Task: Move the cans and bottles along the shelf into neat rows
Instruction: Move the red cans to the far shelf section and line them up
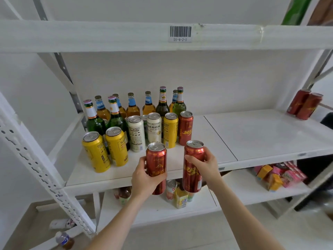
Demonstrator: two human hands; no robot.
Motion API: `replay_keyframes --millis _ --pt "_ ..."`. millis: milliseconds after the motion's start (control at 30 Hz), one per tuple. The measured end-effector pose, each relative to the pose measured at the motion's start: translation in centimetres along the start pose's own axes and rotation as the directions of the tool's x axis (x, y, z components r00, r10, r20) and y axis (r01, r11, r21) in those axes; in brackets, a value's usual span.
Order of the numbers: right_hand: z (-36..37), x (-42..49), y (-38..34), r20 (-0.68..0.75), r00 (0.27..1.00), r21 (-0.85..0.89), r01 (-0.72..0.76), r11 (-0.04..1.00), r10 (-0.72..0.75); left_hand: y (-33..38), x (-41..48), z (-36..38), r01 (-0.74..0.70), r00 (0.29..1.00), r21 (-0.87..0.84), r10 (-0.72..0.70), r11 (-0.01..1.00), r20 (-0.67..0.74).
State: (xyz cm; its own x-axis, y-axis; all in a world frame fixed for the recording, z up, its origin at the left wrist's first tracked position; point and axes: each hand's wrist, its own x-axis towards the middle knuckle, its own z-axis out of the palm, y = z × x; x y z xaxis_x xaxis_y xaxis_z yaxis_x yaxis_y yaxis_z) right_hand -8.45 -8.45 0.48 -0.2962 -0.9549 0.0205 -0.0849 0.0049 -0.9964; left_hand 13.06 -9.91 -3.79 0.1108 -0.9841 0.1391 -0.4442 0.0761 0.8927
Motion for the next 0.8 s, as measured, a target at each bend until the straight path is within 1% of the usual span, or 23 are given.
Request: replay_keyframes --millis 167,300,400,600,700,800 --pt "-4.6 -0.3 0.4 -0.034 0.999 -0.008 0.006 1.0 -0.006 2.7 -2.6 3.8 -0.005 1.0 -0.005 0.004 1.0 -0.009" --pt "-9.7 -0.3 0.3 -0.038 0.999 -0.026 0.008 1.0 -0.009 5.6 -5.1 7.8 0.023 1.0 -0.039 -0.023 0.999 -0.011" --pt "-13.9 -0.2 0.4 -0.03 1.0 -0.041 0.006 0.999 -0.007 8.0 -6.8 11.1 0.033 0.999 -0.006 -0.033 0.999 -0.011" --pt "-22.0 0.4 0.9 -0.037 0.999 -0.079 0.0 0.997 -0.003 10.9 -9.1 17.8 0.045 0.999 -0.082 -0.045 0.996 0.0" --pt "-25.5 1.0 1.3 -0.047 0.999 -0.089 -0.006 0.996 0.002 12.2 -9.7 20.5 0.055 0.998 -0.061 -0.055 0.997 0.003" --pt "-28.5 1.8 1.8 -0.058 0.998 -0.096 -0.021 0.995 0.016 13.5 -9.7 23.0 0.03 0.999 -0.041 -0.03 0.999 0.016"
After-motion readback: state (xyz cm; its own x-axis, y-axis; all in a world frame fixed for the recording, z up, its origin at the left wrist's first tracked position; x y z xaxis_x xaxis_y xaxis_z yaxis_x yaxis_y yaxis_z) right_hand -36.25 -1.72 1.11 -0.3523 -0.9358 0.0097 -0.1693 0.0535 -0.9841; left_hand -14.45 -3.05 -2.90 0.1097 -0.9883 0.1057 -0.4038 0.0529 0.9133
